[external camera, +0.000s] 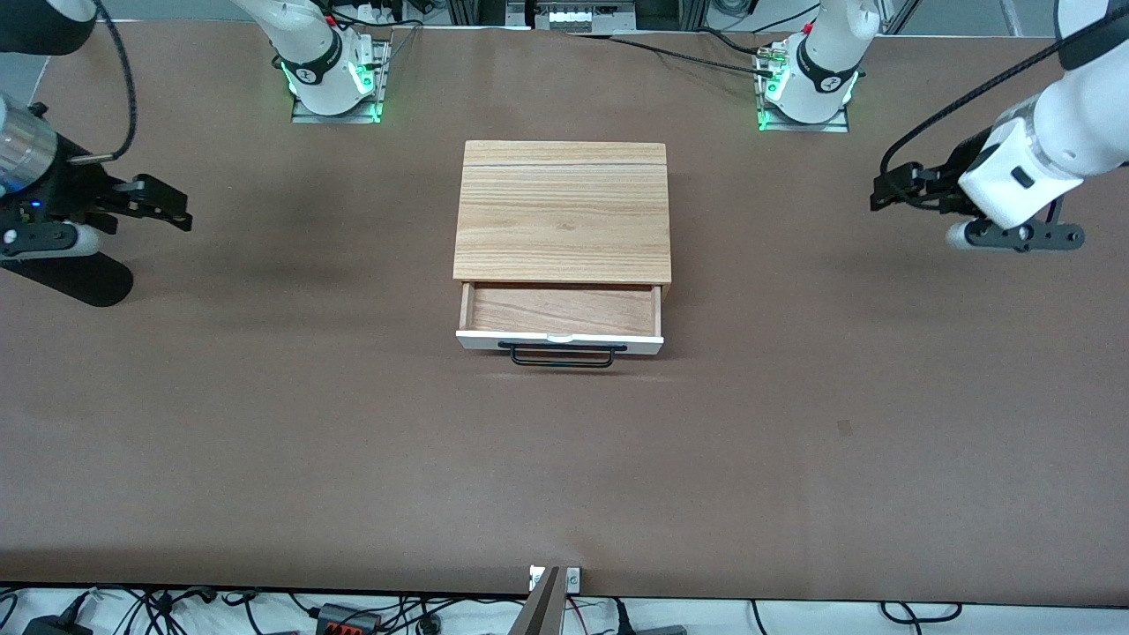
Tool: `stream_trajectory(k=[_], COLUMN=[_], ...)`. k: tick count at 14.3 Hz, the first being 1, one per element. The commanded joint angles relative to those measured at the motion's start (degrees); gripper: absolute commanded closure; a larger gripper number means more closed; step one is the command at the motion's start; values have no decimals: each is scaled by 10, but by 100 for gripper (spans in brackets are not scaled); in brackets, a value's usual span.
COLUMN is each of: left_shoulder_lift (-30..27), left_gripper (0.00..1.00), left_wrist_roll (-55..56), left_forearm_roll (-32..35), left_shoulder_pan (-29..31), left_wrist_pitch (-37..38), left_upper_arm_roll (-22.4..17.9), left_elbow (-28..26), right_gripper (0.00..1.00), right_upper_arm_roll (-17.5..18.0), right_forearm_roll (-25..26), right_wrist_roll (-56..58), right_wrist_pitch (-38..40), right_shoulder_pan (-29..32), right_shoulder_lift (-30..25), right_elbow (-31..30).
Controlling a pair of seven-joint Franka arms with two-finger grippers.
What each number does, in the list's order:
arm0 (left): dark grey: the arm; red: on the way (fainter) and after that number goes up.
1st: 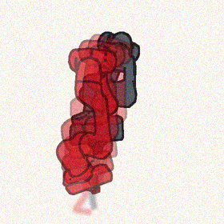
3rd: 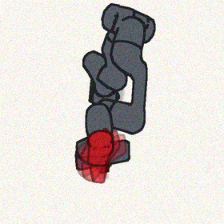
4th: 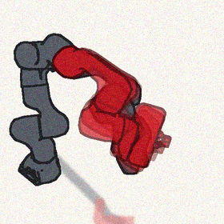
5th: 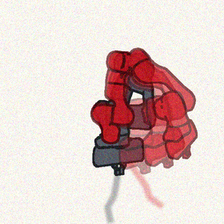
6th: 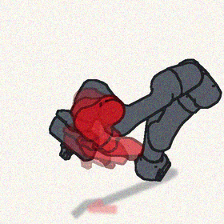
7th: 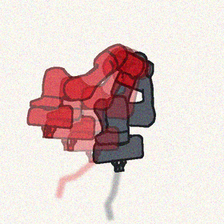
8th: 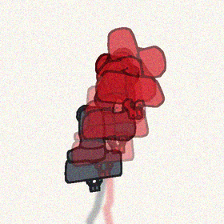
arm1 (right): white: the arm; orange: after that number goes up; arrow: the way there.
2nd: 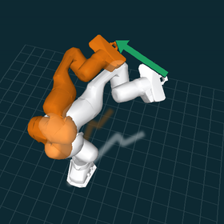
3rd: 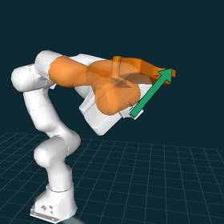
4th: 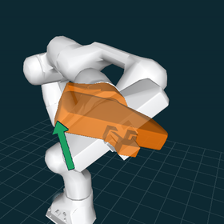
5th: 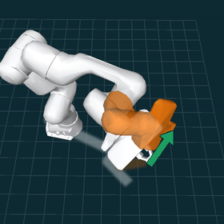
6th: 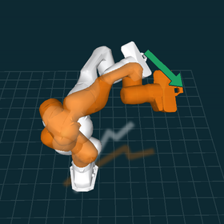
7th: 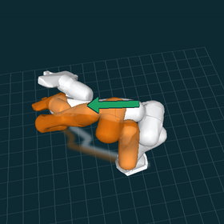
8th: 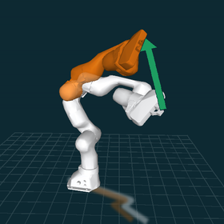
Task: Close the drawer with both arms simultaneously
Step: 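Move the left gripper and the right gripper toward the drawer front, then lower the left gripper and the right gripper against the white drawer front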
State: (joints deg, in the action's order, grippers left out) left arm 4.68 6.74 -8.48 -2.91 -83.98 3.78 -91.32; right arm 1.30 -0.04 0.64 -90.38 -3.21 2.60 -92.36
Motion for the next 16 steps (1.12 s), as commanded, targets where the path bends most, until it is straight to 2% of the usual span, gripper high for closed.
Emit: stream_trajectory(k=[1, 4, 7, 9, 13, 16], left_shoulder_lift=[73, 179, 237, 260, 299, 314], left_gripper=[0, 0, 0, 0, 0, 0], left_wrist_roll=[17, 15, 17, 16, 13, 7], left_forearm_roll=[-63, -113, -130, -134, -140, -153], left_shoulder_pan=[-16, -25, -48, -57, -106, -137], left_wrist_pitch=[15, 15, 13, -4, -87, -157], left_upper_arm_roll=[-5, -5, -5, -5, -5, -6], left_elbow=[47, 124, 166, 173, 174, 174], right_gripper=[0, 0, 0, 0, 0, 0], right_upper_arm_roll=[1, 1, 0, 1, 1, 1], right_forearm_roll=[-4, -14, -80, -127, -182, -234], right_wrist_roll=[-7, -7, -7, -7, -8, -8], right_wrist_pitch=[4, -15, -62, -111, -280, -348], right_shoulder_pan=[-13, -29, -29, -35, -92, -103], right_shoulder_lift=[12, 54, 105, 151, 243, 284], right_elbow=[12, 15, 15, 15, 15, 16])
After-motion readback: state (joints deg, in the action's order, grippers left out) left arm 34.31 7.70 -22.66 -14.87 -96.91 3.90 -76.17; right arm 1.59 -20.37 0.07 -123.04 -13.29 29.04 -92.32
